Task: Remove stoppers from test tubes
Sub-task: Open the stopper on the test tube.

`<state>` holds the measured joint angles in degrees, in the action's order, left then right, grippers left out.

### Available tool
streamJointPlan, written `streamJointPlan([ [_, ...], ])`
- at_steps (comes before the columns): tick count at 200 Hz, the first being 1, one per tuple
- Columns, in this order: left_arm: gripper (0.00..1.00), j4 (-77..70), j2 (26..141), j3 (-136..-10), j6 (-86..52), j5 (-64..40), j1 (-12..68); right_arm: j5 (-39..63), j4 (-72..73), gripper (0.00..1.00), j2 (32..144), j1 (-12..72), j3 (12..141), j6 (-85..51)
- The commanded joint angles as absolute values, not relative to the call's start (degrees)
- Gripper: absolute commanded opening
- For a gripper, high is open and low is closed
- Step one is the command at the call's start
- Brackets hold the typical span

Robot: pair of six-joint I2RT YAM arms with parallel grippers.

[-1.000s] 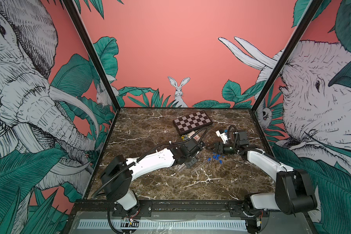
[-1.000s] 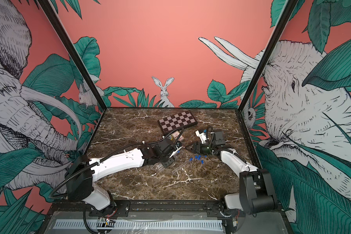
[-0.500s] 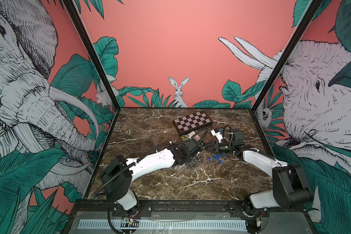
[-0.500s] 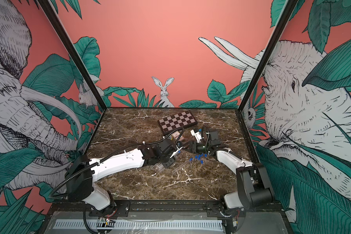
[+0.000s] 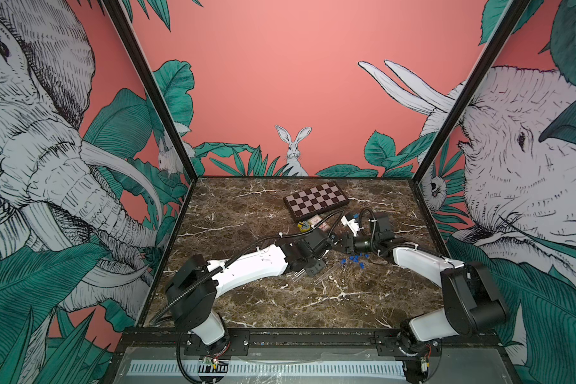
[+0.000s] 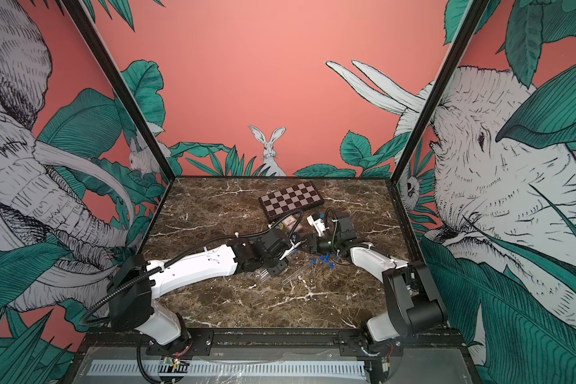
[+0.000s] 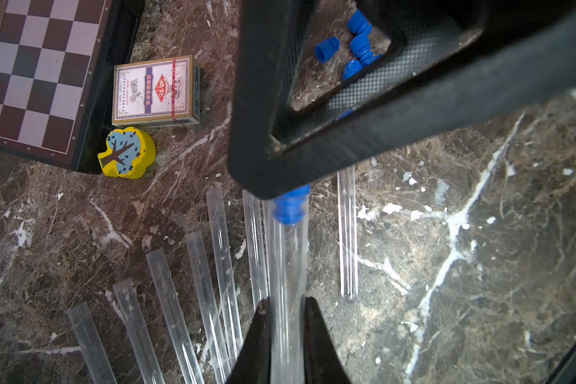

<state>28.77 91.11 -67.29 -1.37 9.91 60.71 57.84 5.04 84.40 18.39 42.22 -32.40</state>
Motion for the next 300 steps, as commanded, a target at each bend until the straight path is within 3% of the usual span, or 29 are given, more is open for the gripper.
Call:
streamJointPlan([
  [1,0.10,28.6,91.1,-68.9,-0.7,10.1,61.1,59.2,8.0,0.45,85.2,19.0,41.4,-33.1],
  [87,0.09,28.7,92.1,-69.6,-0.5,11.2,61.0,59.5,10.8,0.29,85.6,19.6,40.5,-35.2],
  [233,0.08,29.0,92.4,-69.6,-0.8,12.4,61.1,59.8,13.0,0.21,85.6,20.1,39.7,-36.5],
  [300,0.08,29.4,91.7,-68.2,-0.8,13.4,61.0,60.2,14.3,0.11,86.8,20.1,40.2,-37.2],
])
